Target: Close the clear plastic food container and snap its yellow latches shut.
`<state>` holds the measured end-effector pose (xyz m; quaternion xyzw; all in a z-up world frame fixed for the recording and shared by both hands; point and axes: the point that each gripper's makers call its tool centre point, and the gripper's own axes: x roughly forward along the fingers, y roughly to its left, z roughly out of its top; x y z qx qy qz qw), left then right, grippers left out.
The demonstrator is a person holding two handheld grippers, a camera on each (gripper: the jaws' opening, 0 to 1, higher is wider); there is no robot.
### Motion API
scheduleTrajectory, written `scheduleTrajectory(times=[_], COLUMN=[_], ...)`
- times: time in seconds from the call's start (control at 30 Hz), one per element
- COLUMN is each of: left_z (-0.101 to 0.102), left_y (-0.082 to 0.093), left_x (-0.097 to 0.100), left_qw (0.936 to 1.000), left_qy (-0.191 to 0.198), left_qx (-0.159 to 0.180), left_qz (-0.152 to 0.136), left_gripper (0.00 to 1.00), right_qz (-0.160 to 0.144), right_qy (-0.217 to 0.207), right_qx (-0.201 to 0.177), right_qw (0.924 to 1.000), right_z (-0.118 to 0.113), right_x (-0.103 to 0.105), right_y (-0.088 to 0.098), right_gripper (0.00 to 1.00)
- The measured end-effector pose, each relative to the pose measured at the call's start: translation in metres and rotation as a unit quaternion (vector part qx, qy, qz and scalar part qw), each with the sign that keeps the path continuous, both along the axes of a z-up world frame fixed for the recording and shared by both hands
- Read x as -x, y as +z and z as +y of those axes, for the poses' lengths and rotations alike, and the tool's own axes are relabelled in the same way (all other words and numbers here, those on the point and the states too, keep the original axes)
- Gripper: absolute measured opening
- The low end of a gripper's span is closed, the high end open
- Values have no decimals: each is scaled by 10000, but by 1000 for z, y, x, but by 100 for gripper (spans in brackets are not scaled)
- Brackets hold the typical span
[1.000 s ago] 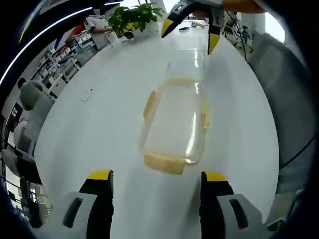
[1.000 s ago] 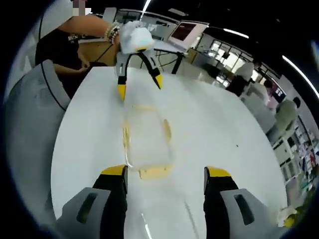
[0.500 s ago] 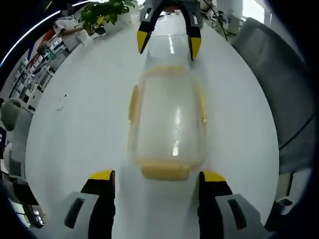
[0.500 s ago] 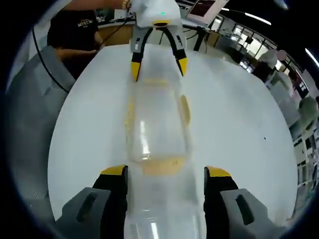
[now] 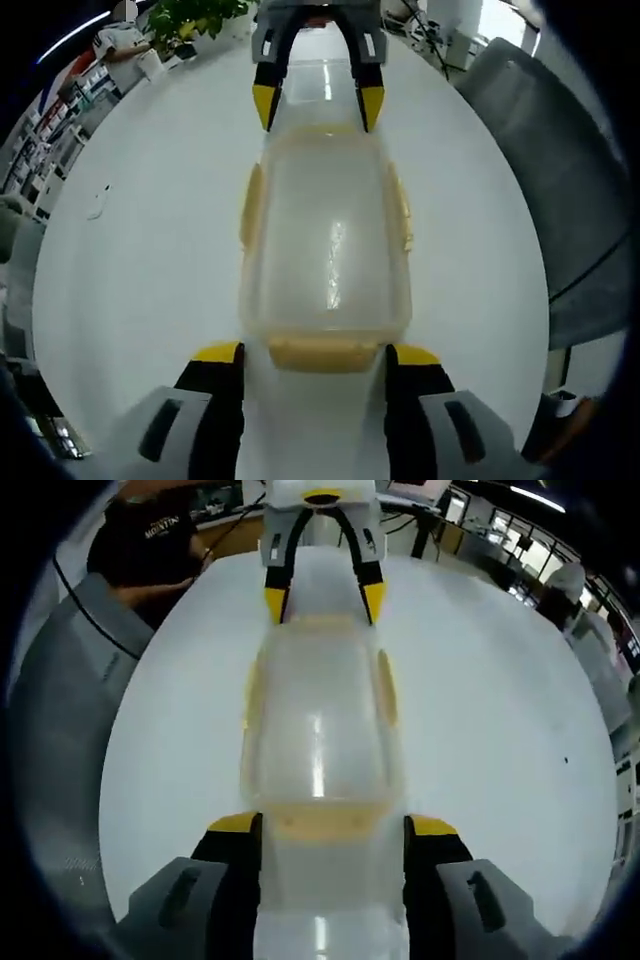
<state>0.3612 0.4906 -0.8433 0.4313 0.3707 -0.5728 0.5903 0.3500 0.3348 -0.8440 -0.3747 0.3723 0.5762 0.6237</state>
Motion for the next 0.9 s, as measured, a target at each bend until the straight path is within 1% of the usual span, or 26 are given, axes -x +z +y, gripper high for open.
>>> scheduleTrajectory(times=[0.23, 0.3, 0.37, 0.53, 0.7, 0.9], left_z=[-1, -1, -1, 0, -1, -2], left_y=[-2, -2, -1, -1, -2, -3], left_x=[6, 8, 8, 8, 9, 8], left_qw=[9997, 9996, 9996, 9996, 9994, 9994], left_qy=[48, 3, -10, -27, -55, -85], left_qx=[-11, -24, -41, -57, -170, -175], left_qz=[251, 272, 281, 290, 291, 299], left_gripper=[42, 41, 41, 41, 42, 42], right_qz=[98, 88, 179, 188, 185, 190], right_qy=[145, 207, 177, 235, 374, 501], right_qx=[190, 198, 233, 286, 341, 421], right_qw=[9997, 9996, 9994, 9991, 9985, 9977], right_z=[1, 2, 2, 2, 3, 4], right_x=[4, 4, 5, 5, 4, 3], right_y=[-6, -6, -7, -7, -7, -8], right_gripper=[50, 49, 48, 49, 52, 55])
